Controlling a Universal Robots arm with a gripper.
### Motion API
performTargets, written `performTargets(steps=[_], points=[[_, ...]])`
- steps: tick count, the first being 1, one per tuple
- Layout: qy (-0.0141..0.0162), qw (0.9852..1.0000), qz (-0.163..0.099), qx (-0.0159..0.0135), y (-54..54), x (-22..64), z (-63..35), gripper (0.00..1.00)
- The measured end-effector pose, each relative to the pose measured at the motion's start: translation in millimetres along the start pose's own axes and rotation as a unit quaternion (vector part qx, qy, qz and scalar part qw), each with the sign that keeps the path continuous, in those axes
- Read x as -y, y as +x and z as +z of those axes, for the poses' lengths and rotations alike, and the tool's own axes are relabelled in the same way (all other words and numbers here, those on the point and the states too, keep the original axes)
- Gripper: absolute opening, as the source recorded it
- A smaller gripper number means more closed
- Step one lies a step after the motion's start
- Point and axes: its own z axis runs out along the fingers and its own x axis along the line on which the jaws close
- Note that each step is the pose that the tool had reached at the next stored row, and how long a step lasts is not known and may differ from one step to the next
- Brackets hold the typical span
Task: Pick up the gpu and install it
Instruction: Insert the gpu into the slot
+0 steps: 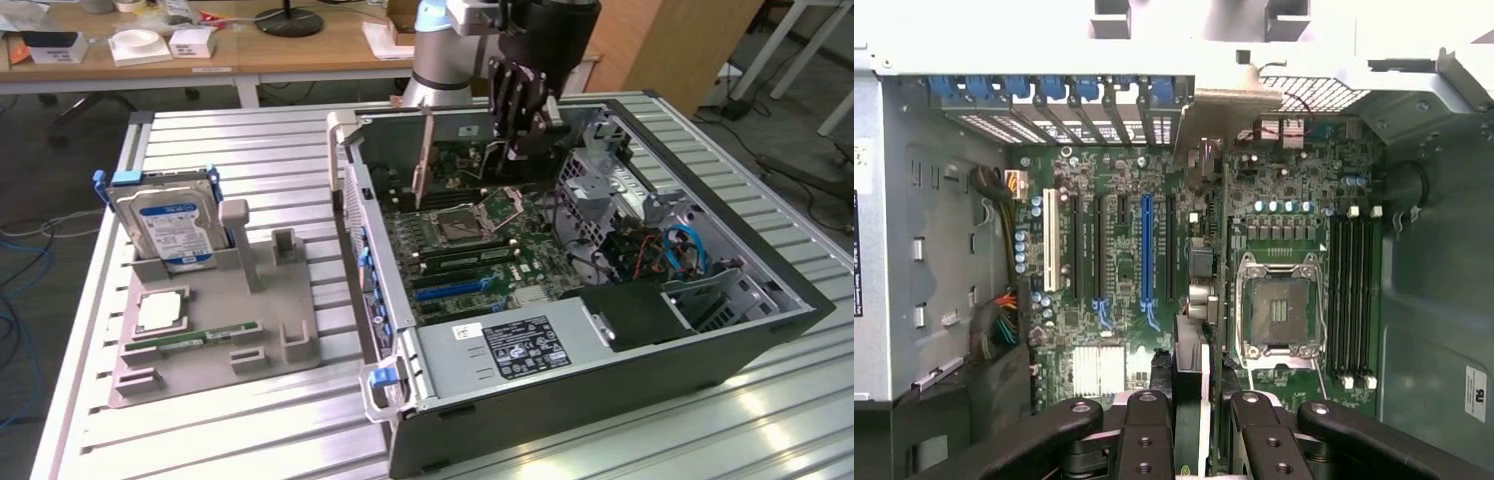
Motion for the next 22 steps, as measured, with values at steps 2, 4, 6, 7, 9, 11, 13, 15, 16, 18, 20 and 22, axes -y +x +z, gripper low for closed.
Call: performTargets(steps=[2, 4, 6, 7, 9, 11, 13, 15, 16, 18, 20, 22], points=[[0.0033, 1.0000, -0.001, 0.0000, 0.0, -0.9, 0.7, 0.27], [0.0036, 1.0000, -0.001, 0.0002, 0.0, -1.6, 1.5, 0.27], [0.0036, 1.0000, -0.002, 0.0001, 0.1, -2.1, 2.4, 0.27], [0.0036, 1.0000, -0.002, 0.0001, 0.2, -2.3, 2.9, 0.27], [0.0036, 1.0000, -0.002, 0.0001, 0.4, -3.0, 3.8, 0.27], [0.0035, 1.0000, -0.002, 0.0000, 0.7, -4.0, 4.4, 0.27], [0.0036, 1.0000, -0.002, 0.0001, 1.1, -4.6, 5.0, 0.27], [0.0036, 1.0000, -0.002, 0.0002, 1.5, -5.3, 5.5, 0.27], [0.0036, 1.0000, -0.002, 0.0002, 1.7, -5.7, 5.8, 0.27], [0.0036, 1.0000, -0.002, 0.0001, 2.1, -6.5, 6.5, 0.27], [0.0036, 1.0000, -0.002, 0.0001, 2.3, -7.4, 7.9, 0.27], [0.0036, 1.0000, -0.002, 0.0001, 2.5, -8.4, 9.1, 0.27]])
